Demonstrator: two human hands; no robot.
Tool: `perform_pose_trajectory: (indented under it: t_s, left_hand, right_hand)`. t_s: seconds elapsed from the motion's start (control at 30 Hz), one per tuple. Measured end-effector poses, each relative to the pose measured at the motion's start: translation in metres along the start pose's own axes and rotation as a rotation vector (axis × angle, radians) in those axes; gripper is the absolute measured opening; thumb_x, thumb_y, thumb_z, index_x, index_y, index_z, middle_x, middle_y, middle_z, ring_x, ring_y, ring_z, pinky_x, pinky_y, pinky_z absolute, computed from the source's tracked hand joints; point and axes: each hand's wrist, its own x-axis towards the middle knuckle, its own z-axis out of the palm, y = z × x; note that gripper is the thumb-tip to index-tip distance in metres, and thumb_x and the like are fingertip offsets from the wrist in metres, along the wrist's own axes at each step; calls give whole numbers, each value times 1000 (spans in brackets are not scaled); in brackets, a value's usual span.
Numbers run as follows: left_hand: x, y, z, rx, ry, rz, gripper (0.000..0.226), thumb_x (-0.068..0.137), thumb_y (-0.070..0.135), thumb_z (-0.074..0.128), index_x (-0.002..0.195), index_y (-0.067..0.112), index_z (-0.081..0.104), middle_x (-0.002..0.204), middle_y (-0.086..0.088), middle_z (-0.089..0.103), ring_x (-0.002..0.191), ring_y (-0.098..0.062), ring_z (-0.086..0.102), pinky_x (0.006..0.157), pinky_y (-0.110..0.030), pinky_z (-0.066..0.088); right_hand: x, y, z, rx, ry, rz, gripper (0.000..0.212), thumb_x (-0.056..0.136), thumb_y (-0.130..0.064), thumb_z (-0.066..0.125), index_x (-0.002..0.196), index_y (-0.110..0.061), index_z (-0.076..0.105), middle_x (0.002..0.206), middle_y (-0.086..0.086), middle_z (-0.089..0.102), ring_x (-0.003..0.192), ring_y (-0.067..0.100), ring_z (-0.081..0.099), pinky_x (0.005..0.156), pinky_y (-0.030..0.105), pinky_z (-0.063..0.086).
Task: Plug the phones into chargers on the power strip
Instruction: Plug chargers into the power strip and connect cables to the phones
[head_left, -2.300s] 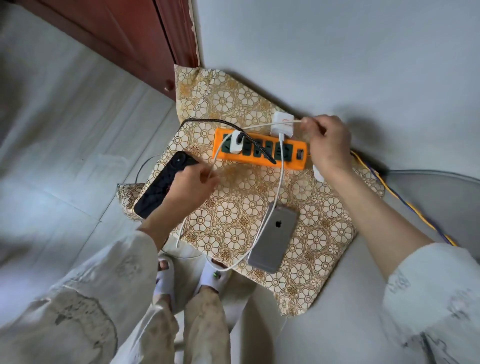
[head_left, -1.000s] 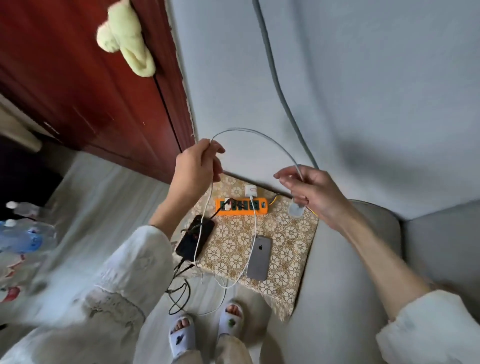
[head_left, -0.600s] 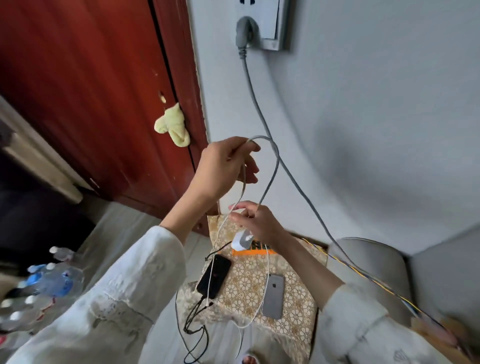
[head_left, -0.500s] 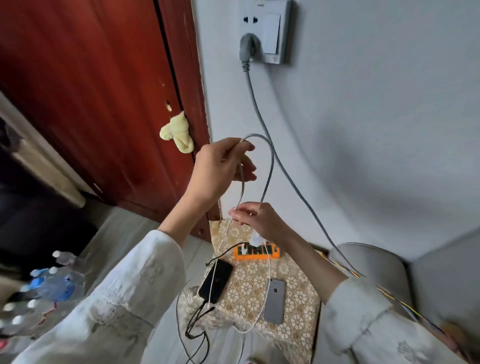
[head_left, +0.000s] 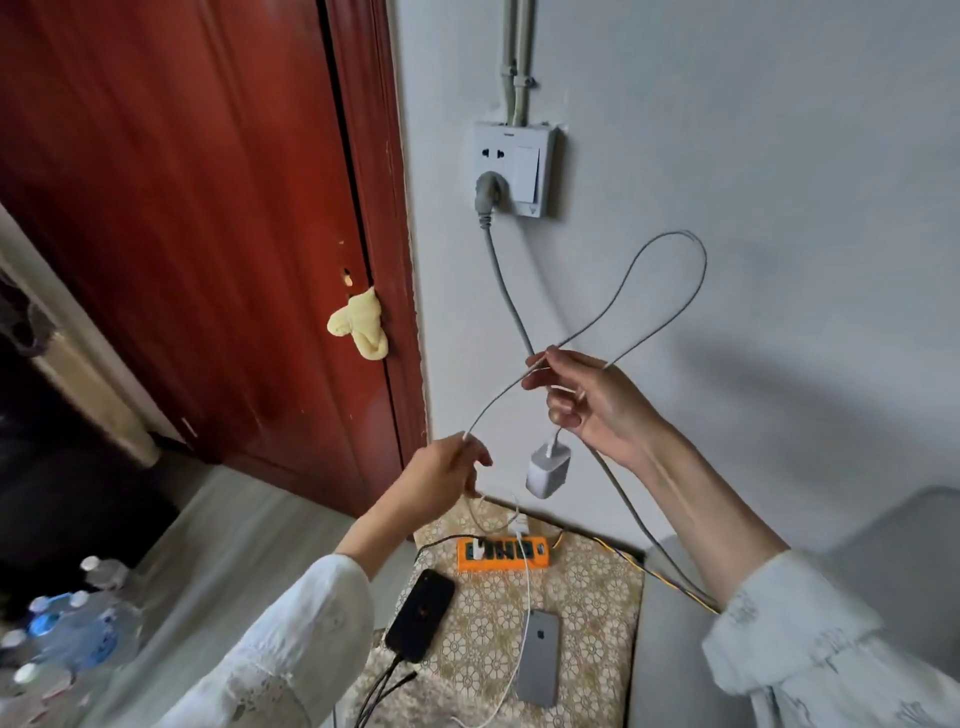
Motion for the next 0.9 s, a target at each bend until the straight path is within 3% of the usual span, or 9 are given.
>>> perform_pose_trajectory:
  t_s: [0.1,0.3,0.33,0.37,0.4,0.5,0.63,0.8,0.9]
  left_hand:
    - [-4,-14,-9,11,293,-98,34,95,15,38,66,28,50,52,3,48,43,-14,48,54,-30,46]
    - [-24,-32,14,-41,-30,-162,18,88,14,57,103,13,68,74,-2,66,56,-3,53,52,-7,38]
    - [-28,-34,22,-48,-74,-144,24,86,12,61,109,12,66,78,15,58,60,-5,56,54,-4,38]
    - [-31,-37,30,-57,-112,-125,31,83,10,64,114,10,63,112,-9,50,63,-7,56,55,-2,37]
    - [-34,-38,36,-67,-152,-114,38,81,10,67,119,9,60,98,-20,59,66,-3,56,57,-1,37]
    - [-38,-43,48,-103,-217,-58,42,77,11,71,118,9,61,89,12,63,64,11,49,58,-5,35]
    - [-36,-43,51,-107,-189,5,24,76,16,73,98,10,66,67,21,53,52,11,45,52,-8,32]
    - [-32,-38,57,-144,-98,19,23,76,26,72,64,37,57,53,24,53,48,7,42,49,-8,32]
    - [-28,-43,59,-199,-88,-53,17,77,25,71,92,20,66,70,20,58,52,13,50,51,-3,36]
  right_hand:
    - [-7,20,-12,-92,60,125,18,91,-23,54,90,-8,64,69,6,64,43,7,36,40,16,27]
    - [-7,64,-14,15,141,308,38,99,-28,35,77,-6,57,58,3,50,42,9,36,40,19,25]
    - [-7,67,-12,68,129,328,38,99,-28,35,76,-6,56,56,3,52,41,9,37,39,19,25]
    - [-6,69,-10,125,109,348,38,99,-28,35,74,-7,56,53,2,53,39,8,38,38,18,26]
    - [-5,70,-8,182,81,362,39,99,-27,35,73,-7,55,52,2,54,38,9,39,37,18,27]
    - [-2,72,-1,319,3,367,38,99,-26,34,73,-7,55,53,3,55,38,9,41,36,18,30]
    - [2,72,1,431,-40,328,40,98,-25,34,73,-6,58,54,4,56,39,9,42,38,18,30]
    - [9,77,-2,482,2,282,38,99,-26,34,80,-3,58,56,5,59,41,9,47,37,19,36]
    - [10,81,-9,111,106,174,28,94,-30,47,88,-6,60,72,4,65,66,14,63,56,21,49]
